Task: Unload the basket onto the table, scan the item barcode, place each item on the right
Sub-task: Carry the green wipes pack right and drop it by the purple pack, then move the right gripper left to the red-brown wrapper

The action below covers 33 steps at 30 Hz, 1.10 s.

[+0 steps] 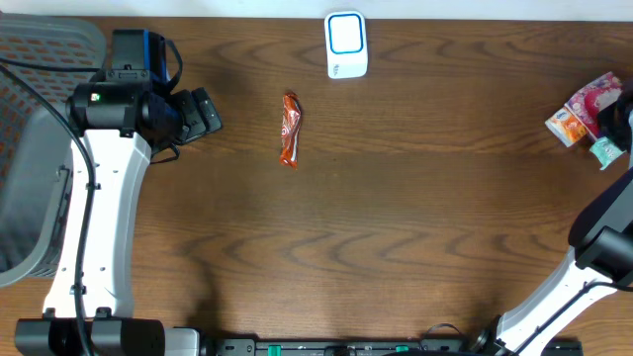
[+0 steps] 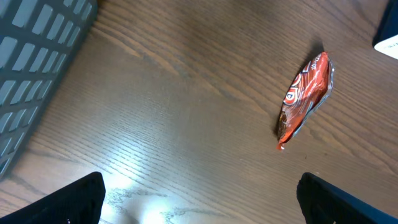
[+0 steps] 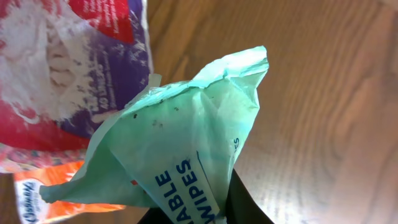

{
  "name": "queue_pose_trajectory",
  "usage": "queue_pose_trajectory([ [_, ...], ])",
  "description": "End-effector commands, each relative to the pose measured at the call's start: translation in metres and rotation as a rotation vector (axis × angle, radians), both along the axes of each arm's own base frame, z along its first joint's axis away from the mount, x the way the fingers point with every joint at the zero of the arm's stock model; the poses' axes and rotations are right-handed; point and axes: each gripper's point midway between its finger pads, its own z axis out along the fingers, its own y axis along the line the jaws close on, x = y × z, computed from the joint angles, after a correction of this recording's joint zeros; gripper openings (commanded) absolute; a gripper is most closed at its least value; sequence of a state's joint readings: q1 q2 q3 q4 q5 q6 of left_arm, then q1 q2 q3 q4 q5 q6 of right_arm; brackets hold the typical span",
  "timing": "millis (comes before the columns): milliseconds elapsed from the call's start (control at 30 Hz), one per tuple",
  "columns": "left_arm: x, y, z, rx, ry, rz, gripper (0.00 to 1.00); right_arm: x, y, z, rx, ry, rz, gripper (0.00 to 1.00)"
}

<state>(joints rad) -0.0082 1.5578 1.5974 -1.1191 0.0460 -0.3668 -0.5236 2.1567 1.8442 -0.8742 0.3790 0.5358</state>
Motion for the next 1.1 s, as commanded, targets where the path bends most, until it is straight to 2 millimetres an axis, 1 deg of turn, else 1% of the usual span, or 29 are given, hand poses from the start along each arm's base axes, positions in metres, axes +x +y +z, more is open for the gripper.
queue_pose_trajectory([
  [0,-0.001,0.002,0.006,0.007,-0.017,0.010,0.98,0.005,0.005,-0.025,0.062,-0.007,-0.017,0.10],
  [67,-0.001,0.002,0.006,0.007,-0.017,0.010,0.98,0.006,0.005,-0.035,0.071,0.002,-0.015,0.15],
  [133,-0.001,0.002,0.006,0.007,-0.017,0.010,0.98,0.008,0.007,-0.045,0.085,0.010,-0.011,0.39],
  [167,-0.001,0.002,0.006,0.007,-0.017,0.010,0.98,0.008,0.008,-0.049,0.095,0.014,-0.008,0.47],
  [200,-0.001,0.002,0.006,0.007,-0.017,0.010,0.98,0.008,0.008,-0.051,0.097,0.017,-0.007,0.48],
  [267,-0.001,0.002,0.006,0.007,-0.017,0.010,0.98,0.007,0.009,-0.050,0.100,0.024,0.003,0.48],
  [333,-0.001,0.002,0.006,0.007,-0.017,0.010,0.98,0.008,0.008,-0.045,0.093,0.020,0.013,0.50],
  [400,-0.001,0.002,0.006,0.007,-0.017,0.010,0.98,0.008,0.009,-0.032,0.084,0.001,0.021,0.52],
  [500,-0.001,0.002,0.006,0.007,-0.017,0.010,0.98,0.012,0.012,-0.005,0.079,-0.059,0.035,0.54],
  [567,-0.001,0.002,0.006,0.007,-0.017,0.010,0.98,0.018,0.020,0.018,0.096,-0.125,0.060,0.55],
  [600,-0.001,0.002,0.006,0.007,-0.017,0.010,0.98,0.022,0.026,0.032,0.113,-0.172,0.080,0.56],
  [667,-0.001,0.002,0.006,0.007,-0.017,0.010,0.98,0.028,0.037,0.054,0.144,-0.245,0.116,0.56],
  [733,-0.001,0.002,0.006,0.007,-0.017,0.010,0.98,0.036,0.057,0.081,0.209,-0.344,0.181,0.58],
  [767,-0.001,0.002,0.006,0.007,-0.017,0.010,0.98,0.044,0.075,0.100,0.265,-0.420,0.242,0.59],
  [867,-0.001,0.002,0.006,0.007,-0.017,0.010,0.98,0.060,0.118,0.132,0.382,-0.548,0.393,0.59],
  [900,-0.001,0.002,0.006,0.007,-0.017,0.010,0.98,0.066,0.135,0.142,0.414,-0.583,0.477,0.59],
  [933,-0.001,0.002,0.006,0.007,-0.017,0.010,0.98,0.073,0.158,0.154,0.452,-0.621,0.591,0.61],
  [967,-0.001,0.002,0.006,0.007,-0.017,0.010,0.98,0.077,0.176,0.159,0.482,-0.640,0.665,0.62],
  [1000,-0.001,0.002,0.006,0.007,-0.017,0.010,0.98,0.080,0.199,0.163,0.520,-0.651,0.746,0.68],
  [1067,-0.001,0.002,0.006,0.007,-0.017,0.010,0.98,0.082,0.229,0.160,0.562,-0.630,0.823,0.77],
])
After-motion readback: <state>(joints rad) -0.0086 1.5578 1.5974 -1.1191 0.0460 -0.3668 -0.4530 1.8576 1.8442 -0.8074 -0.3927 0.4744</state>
